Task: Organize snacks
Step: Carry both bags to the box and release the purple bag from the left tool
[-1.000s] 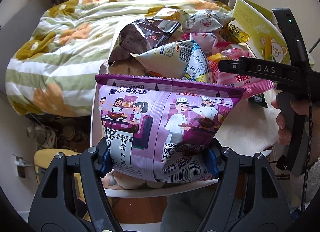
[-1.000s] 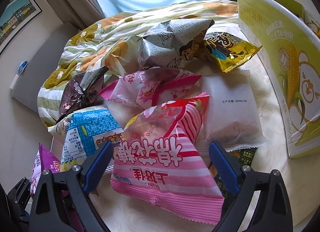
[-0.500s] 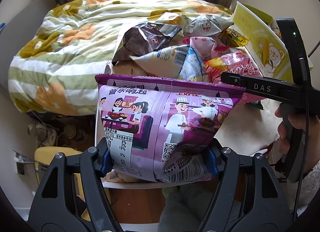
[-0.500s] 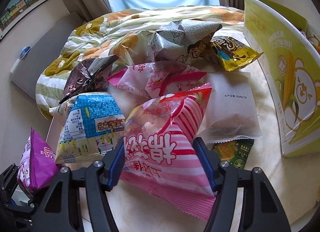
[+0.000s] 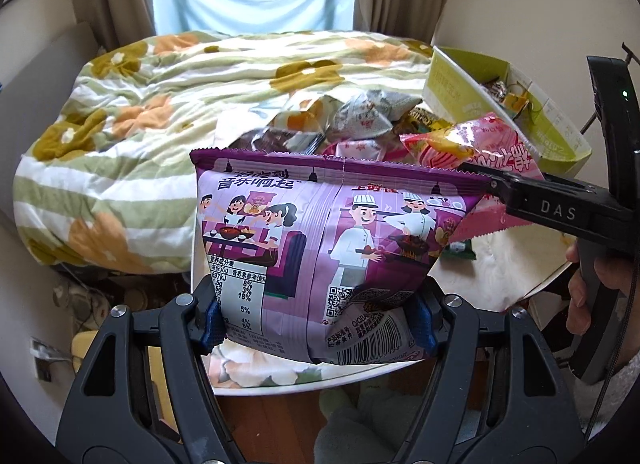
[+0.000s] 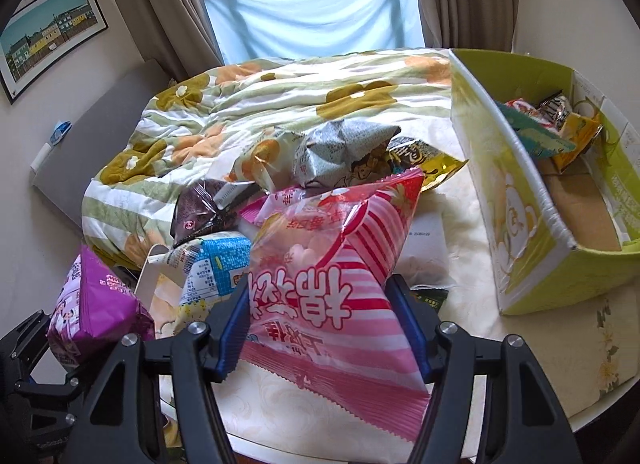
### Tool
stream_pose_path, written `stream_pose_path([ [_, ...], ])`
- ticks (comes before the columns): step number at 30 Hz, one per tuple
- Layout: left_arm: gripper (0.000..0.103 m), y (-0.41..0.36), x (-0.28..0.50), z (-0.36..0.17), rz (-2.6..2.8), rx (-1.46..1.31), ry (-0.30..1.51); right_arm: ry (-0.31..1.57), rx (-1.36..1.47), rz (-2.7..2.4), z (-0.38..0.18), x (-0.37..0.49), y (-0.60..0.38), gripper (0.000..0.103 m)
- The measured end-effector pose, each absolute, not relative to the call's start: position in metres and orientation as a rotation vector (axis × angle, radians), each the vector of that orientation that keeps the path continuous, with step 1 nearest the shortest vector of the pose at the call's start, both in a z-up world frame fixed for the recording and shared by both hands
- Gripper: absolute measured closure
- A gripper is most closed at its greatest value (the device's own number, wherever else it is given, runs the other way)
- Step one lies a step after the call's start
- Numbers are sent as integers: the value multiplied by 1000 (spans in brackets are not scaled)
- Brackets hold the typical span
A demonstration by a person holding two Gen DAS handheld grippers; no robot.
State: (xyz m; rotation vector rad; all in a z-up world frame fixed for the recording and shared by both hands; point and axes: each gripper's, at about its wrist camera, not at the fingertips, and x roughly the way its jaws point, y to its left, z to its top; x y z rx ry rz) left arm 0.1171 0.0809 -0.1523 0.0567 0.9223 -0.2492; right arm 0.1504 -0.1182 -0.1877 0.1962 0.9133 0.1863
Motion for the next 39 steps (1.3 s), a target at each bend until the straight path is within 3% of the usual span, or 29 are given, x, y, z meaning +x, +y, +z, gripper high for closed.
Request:
stream_pose_path([
  [8,35,20,151,-91,-341,88,821,816,227,166,-125,134,-166,42],
  [17,35,-109,202,-53,-414,78,769,752,226,116,-86,139,-274,42],
  [26,35,-257,257,-85,-425,94,877,772,217,85,-88,161,-389,42],
  [32,34,-305,269,-122,-372,115,986,822,224,105,-102,176,-439,42],
  [34,32,-312,271,-133,-348,132,1011,836,221,116,-107,179,-446,42],
  [37,19,-317,273,-146,-329,167,1032,853,223,127,-115,182,-457,42],
  [39,2,-319,270,-149,-322,189,1024,857,236,131,-118,183,-461,42],
])
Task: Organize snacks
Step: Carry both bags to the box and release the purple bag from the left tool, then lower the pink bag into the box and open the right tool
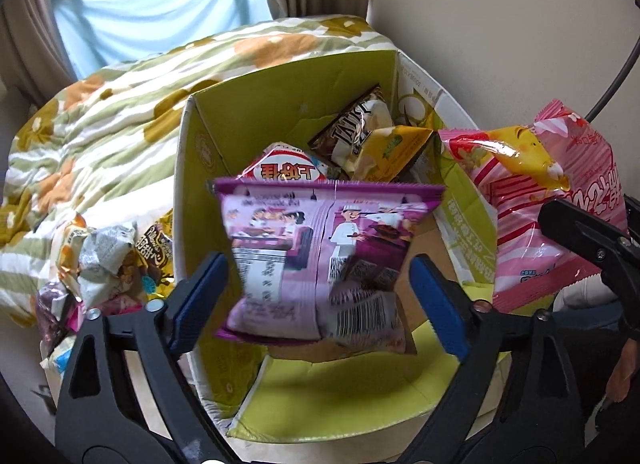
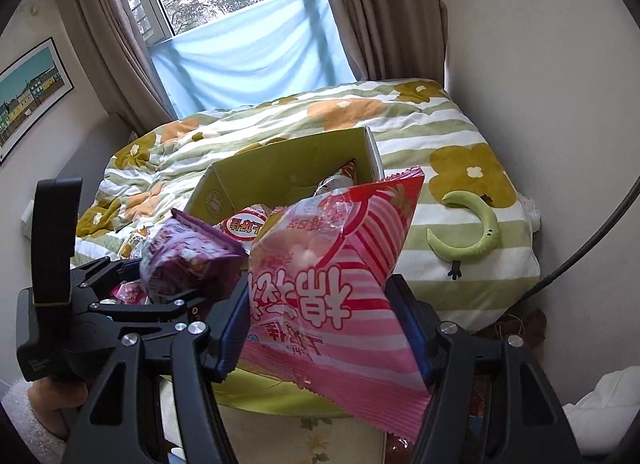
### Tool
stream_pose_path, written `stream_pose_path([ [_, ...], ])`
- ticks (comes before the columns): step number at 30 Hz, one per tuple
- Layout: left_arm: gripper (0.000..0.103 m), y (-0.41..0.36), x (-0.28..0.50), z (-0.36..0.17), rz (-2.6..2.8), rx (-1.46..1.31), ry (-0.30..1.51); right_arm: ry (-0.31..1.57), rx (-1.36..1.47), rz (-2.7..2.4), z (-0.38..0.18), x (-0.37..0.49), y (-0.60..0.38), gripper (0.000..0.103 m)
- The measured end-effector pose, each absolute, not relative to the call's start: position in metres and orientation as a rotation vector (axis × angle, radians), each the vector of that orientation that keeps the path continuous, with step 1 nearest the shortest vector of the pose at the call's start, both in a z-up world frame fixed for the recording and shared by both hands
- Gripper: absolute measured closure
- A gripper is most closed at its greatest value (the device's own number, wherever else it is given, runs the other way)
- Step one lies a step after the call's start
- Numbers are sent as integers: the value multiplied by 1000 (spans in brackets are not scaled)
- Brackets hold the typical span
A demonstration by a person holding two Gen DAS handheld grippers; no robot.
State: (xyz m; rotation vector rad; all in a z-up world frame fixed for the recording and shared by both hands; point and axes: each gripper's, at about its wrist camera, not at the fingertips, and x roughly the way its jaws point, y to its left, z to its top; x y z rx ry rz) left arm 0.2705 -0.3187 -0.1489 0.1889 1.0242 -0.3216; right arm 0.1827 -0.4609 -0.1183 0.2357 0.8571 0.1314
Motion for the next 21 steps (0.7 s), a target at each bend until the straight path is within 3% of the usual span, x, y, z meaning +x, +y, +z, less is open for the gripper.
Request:
stream_pose_path([
  [21,1,-256,233,-134,-219,156,1021,929,183,191,-134,213,-435,40],
])
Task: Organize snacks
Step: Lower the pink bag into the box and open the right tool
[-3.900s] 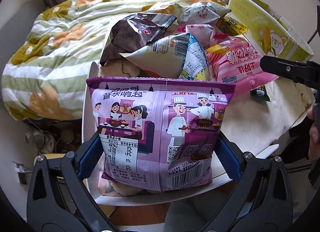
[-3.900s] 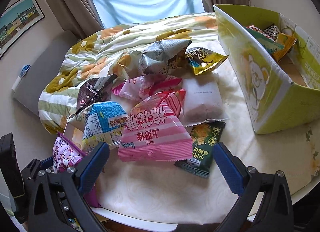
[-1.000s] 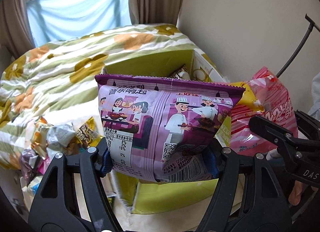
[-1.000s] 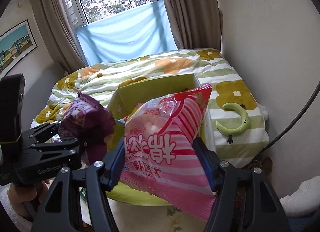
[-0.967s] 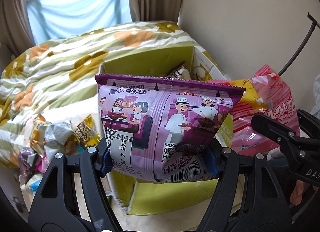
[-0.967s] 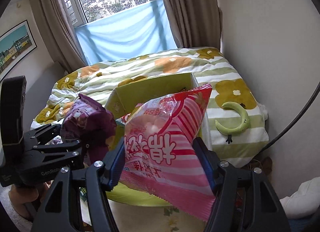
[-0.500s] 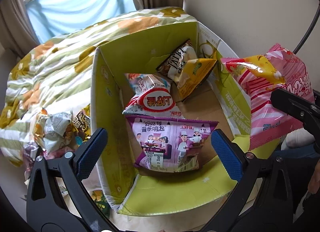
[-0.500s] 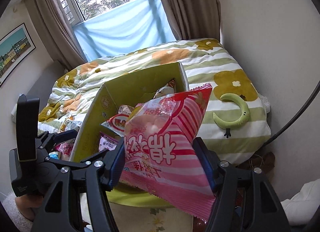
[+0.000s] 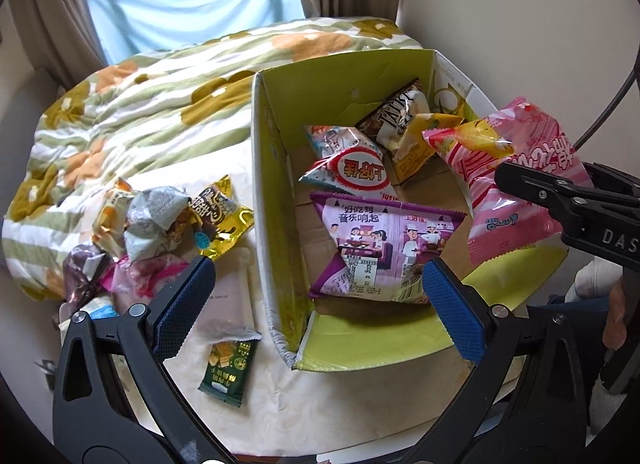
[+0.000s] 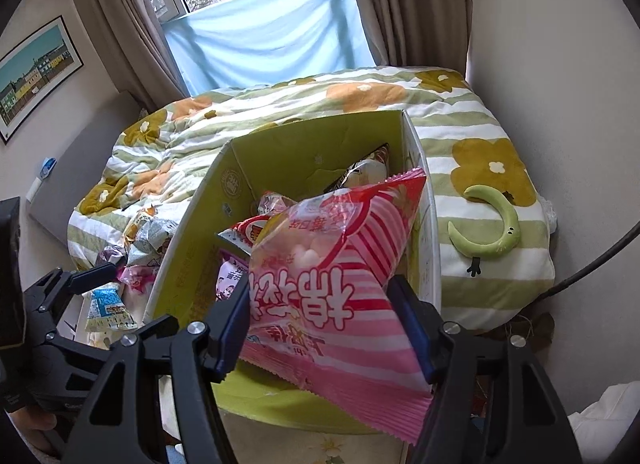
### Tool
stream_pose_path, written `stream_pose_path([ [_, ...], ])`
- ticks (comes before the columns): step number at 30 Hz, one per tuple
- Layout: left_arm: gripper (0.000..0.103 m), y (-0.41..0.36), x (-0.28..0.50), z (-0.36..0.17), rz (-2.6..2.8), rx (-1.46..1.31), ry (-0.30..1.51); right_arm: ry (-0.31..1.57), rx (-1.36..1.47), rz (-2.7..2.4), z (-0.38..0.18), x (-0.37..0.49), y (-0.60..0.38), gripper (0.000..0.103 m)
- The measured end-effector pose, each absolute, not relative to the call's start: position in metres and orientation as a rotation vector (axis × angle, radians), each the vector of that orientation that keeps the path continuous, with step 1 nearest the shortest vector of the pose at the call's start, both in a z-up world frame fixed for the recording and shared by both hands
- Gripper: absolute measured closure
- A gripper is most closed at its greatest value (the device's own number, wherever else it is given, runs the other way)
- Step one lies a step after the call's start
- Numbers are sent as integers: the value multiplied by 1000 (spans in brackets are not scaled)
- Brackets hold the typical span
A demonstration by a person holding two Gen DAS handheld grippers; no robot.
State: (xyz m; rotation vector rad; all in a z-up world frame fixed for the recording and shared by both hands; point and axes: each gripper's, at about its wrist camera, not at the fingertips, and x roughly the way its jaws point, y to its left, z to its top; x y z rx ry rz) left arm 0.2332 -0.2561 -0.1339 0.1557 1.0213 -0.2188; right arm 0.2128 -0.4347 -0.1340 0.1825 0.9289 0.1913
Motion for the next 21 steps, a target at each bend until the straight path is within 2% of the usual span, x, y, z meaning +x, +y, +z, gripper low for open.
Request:
stream_pose_path([
  [7,1,-250,231,-137,-180,126,1037,964,153,161,-156,237,-432,37],
  [10,1,-249,228,-141,-174,116,1049,949,129,150,-157,238,-433,0],
  [21,1,-250,213,-145,-167,88,1048,900,108,187,-152,211,-443,0],
])
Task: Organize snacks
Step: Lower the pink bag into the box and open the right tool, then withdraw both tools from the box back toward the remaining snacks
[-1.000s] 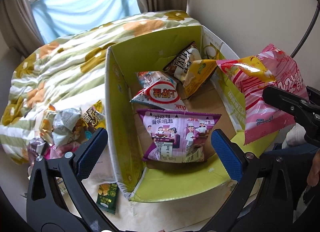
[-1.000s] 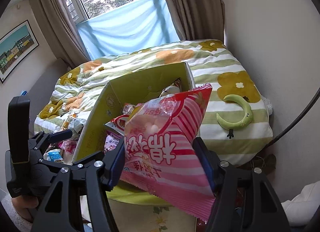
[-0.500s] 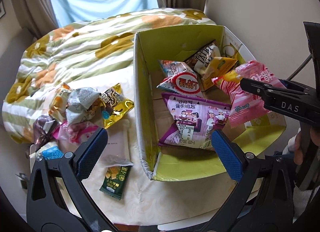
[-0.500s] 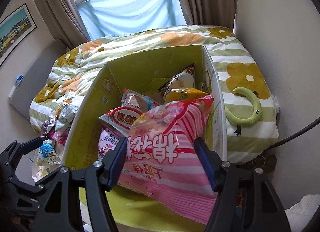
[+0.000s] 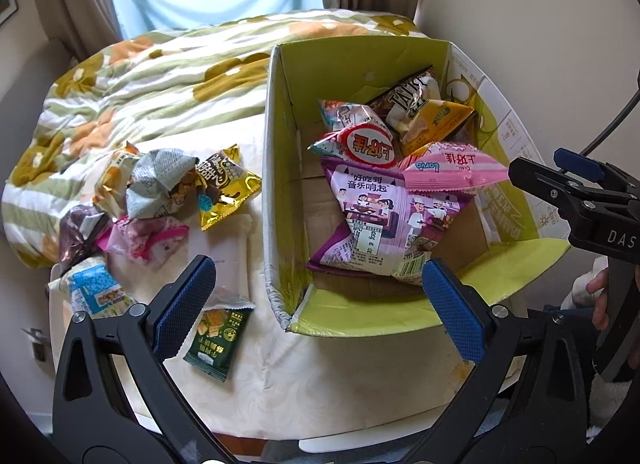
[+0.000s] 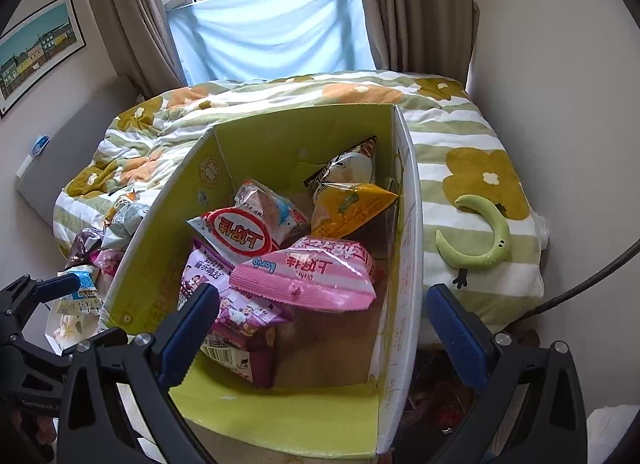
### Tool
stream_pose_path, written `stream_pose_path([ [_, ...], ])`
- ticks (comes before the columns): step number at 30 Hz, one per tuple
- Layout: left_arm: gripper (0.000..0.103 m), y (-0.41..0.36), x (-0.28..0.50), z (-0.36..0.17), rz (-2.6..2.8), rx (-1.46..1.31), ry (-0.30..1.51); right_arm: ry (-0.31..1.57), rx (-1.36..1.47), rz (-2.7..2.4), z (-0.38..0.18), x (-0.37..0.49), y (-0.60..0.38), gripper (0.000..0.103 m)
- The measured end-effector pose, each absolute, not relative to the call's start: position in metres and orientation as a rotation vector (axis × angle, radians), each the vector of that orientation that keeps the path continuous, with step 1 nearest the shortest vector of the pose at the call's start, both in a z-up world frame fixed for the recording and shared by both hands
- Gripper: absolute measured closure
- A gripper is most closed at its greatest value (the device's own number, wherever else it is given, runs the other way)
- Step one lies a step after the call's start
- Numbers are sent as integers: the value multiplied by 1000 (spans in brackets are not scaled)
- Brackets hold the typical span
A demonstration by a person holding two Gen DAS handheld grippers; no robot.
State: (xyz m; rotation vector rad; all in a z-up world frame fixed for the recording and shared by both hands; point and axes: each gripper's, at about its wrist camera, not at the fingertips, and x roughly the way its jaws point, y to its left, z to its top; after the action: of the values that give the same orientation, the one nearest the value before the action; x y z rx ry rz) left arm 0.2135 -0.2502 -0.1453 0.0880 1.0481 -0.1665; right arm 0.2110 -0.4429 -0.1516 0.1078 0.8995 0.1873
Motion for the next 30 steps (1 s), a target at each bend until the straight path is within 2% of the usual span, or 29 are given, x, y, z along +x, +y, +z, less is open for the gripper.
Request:
stream_pose_path([
  [17,1,-215,166,-72,-35,91,892,806,81,323,-83,180,-411,0],
  [30,1,-95,113,-87,90,8,895,764,92,419,-79,150,-335,0],
])
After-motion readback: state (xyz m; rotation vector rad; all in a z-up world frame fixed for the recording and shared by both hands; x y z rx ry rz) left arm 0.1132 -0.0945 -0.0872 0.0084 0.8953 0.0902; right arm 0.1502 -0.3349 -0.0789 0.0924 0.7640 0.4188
